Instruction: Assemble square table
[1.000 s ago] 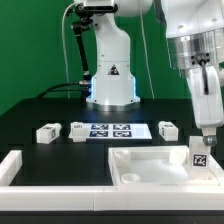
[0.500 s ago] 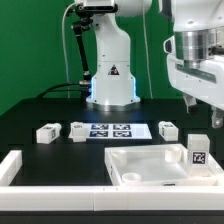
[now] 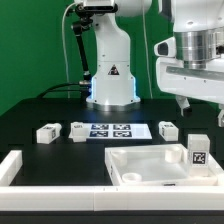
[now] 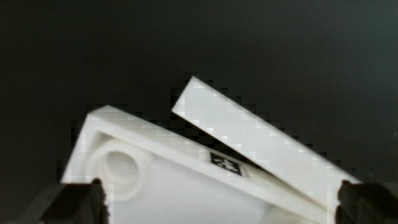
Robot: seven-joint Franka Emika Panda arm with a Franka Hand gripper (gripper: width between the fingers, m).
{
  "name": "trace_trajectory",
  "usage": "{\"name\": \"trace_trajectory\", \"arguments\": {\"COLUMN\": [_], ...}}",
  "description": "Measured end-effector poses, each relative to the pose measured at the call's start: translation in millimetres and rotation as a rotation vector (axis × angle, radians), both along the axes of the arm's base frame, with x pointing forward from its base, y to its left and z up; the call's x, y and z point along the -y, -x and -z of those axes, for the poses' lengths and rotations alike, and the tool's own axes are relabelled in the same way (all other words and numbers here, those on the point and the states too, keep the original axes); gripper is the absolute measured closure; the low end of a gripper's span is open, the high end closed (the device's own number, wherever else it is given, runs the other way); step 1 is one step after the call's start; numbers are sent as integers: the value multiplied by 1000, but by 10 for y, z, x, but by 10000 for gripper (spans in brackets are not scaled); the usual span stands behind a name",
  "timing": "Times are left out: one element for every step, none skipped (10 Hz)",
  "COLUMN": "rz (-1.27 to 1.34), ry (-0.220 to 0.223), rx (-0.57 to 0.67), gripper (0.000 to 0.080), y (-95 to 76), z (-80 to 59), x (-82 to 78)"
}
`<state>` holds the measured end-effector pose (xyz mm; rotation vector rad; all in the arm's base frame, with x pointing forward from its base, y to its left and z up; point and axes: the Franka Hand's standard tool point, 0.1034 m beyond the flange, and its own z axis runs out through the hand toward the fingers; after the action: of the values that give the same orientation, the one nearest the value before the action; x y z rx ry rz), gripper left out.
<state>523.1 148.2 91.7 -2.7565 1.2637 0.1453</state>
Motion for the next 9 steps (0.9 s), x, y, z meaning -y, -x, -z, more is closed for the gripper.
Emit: {"name": "trace_trajectory", "arguments": {"rz": [-119, -228, -307, -374, -460, -546, -596, -661, -737], "ry": [-4, -12, -24, -15, 3, -5, -5, -8, -13], "rx": [-6, -4, -10, -4, 9, 20, 30, 36, 46], "gripper": [151, 151, 151, 151, 151, 151, 151, 151, 151], "y": [117, 193, 312, 444, 575, 534, 515, 523, 522], "z": [57, 98, 159, 232, 296, 277, 274, 280, 280], "x": [-11, 32, 97, 122, 54, 69, 99, 102, 107]}}
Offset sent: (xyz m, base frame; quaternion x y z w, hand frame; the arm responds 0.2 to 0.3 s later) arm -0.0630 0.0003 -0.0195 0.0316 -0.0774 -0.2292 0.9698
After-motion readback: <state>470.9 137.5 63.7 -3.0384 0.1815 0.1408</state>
